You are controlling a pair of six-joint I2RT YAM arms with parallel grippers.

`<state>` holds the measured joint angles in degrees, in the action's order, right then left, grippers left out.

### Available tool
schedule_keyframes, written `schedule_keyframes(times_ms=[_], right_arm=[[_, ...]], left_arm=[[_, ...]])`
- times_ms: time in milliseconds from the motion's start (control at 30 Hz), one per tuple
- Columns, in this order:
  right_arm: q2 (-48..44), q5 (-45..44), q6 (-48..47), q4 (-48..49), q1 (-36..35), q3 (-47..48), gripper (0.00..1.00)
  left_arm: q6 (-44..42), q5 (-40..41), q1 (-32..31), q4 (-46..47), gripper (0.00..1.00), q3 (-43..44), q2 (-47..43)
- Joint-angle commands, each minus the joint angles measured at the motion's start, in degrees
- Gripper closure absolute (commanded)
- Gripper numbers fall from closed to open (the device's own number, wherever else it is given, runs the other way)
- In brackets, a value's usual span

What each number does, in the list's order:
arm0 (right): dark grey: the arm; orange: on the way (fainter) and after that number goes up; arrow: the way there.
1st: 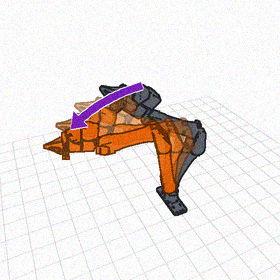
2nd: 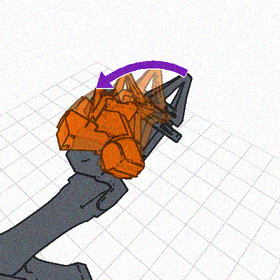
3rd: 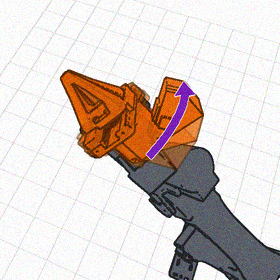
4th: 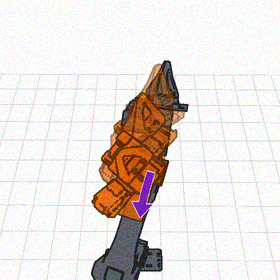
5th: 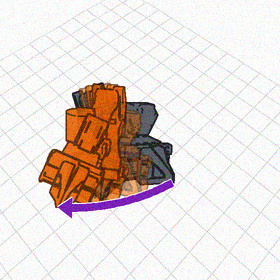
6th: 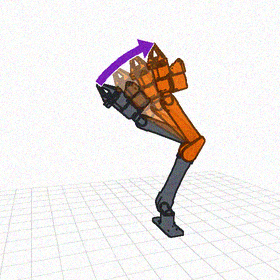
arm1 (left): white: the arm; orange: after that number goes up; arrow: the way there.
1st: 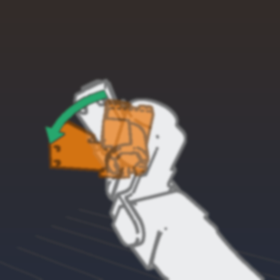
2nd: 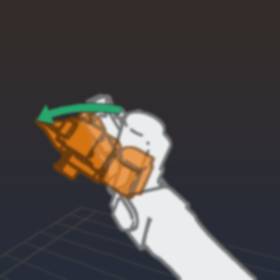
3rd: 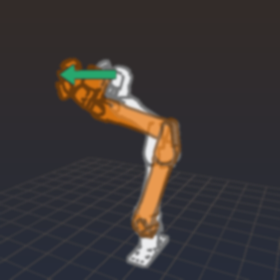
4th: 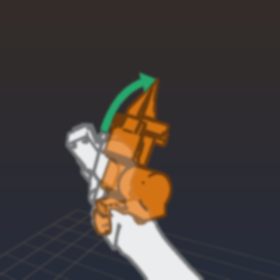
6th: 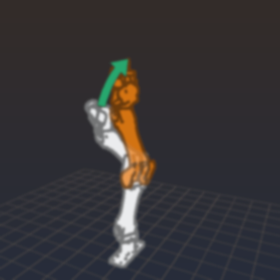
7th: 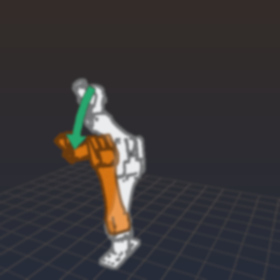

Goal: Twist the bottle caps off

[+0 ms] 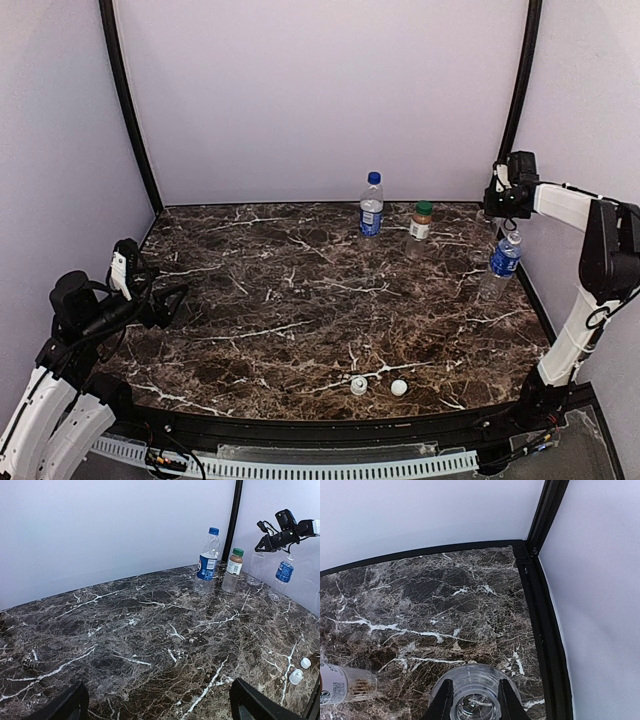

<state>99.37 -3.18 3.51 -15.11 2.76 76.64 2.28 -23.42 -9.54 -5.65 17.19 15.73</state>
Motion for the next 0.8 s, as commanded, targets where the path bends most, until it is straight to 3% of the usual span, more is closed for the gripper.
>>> schedule_keyframes(times_ms=[0, 233, 433, 633, 767], right_arm=[[0.9, 0.3, -0.1, -0.5, 0.4, -0.4, 0.74], [0.5, 0.5, -1.0, -2.3, 0.3, 2.5, 0.45], [0.9, 1.0, -2.0, -5.2, 0.3, 6.2, 0.29], [0.0, 2.9, -3.1, -9.2, -0.2, 11.5, 0.21], [-1.6, 5.0, -6.7, -12.3, -6.2, 14.9, 0.22]], left_arm=[[0.7, -1.1, 0.3, 1.3, 0.01, -0.9, -0.3], [0.6, -1.1, 0.3, 1.4, 0.01, -0.9, -0.5], [0.8, -1.4, 0.4, 1.5, 0.01, -1.0, -0.9], [0.9, -1.6, 0.3, 1.7, 0.01, -1.0, -0.9], [0.8, -1.5, 0.4, 1.8, 0.01, -1.2, -1.0]])
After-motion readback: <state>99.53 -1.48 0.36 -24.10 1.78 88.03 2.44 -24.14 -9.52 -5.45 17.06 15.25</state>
